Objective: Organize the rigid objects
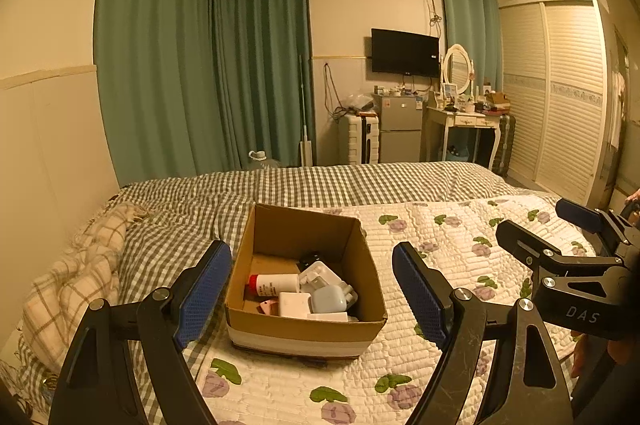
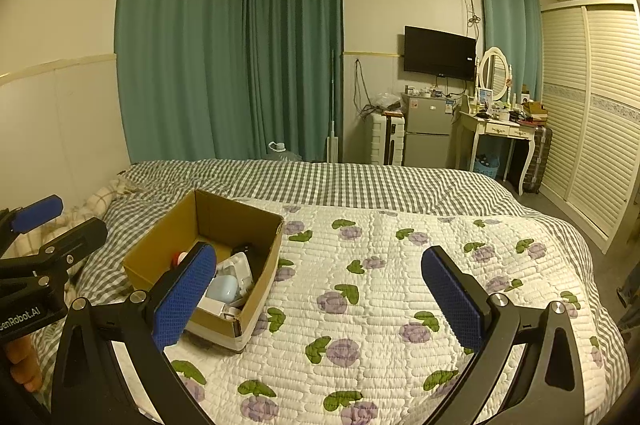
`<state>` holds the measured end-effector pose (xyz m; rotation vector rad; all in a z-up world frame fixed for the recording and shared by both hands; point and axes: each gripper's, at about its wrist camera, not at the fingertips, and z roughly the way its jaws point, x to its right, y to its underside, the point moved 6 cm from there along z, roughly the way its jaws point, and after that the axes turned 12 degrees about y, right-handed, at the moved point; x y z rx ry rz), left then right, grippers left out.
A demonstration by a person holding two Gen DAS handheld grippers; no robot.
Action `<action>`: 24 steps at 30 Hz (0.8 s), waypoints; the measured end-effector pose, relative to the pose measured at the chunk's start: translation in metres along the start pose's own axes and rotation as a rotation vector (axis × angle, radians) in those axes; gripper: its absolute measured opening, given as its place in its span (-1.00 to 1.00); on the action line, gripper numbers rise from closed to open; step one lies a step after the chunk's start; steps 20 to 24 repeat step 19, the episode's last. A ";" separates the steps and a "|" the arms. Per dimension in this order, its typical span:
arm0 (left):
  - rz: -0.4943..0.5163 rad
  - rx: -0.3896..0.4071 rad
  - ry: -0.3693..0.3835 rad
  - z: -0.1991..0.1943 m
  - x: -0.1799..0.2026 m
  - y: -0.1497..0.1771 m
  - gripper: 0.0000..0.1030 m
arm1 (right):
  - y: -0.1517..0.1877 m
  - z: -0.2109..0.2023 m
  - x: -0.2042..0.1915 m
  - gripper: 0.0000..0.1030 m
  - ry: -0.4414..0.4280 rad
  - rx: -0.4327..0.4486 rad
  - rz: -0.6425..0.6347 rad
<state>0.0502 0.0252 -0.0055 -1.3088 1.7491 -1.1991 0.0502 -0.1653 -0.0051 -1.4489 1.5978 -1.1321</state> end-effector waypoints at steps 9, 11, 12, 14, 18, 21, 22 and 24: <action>-0.006 -0.007 -0.001 0.000 -0.001 0.000 0.67 | 0.000 0.001 0.000 1.00 0.000 -0.002 0.000; -0.007 -0.008 0.000 0.001 -0.001 0.001 0.67 | 0.000 0.000 0.000 1.00 -0.001 -0.002 -0.002; -0.006 -0.008 0.000 0.001 -0.001 0.001 0.67 | 0.000 0.001 0.000 1.00 -0.001 -0.002 -0.002; -0.002 -0.006 -0.004 0.001 -0.001 0.000 0.67 | 0.002 0.001 -0.001 1.00 -0.003 -0.004 -0.002; 0.012 0.001 -0.012 0.000 0.000 0.001 0.67 | 0.005 0.002 -0.001 1.00 -0.003 -0.009 -0.005; 0.012 0.002 -0.013 0.001 0.000 0.000 0.67 | 0.005 0.003 -0.001 1.00 -0.004 -0.009 -0.006; 0.012 0.002 -0.013 0.001 0.000 0.000 0.67 | 0.005 0.003 -0.001 1.00 -0.004 -0.009 -0.006; 0.012 0.002 -0.013 0.001 0.000 0.000 0.67 | 0.005 0.003 -0.001 1.00 -0.004 -0.009 -0.006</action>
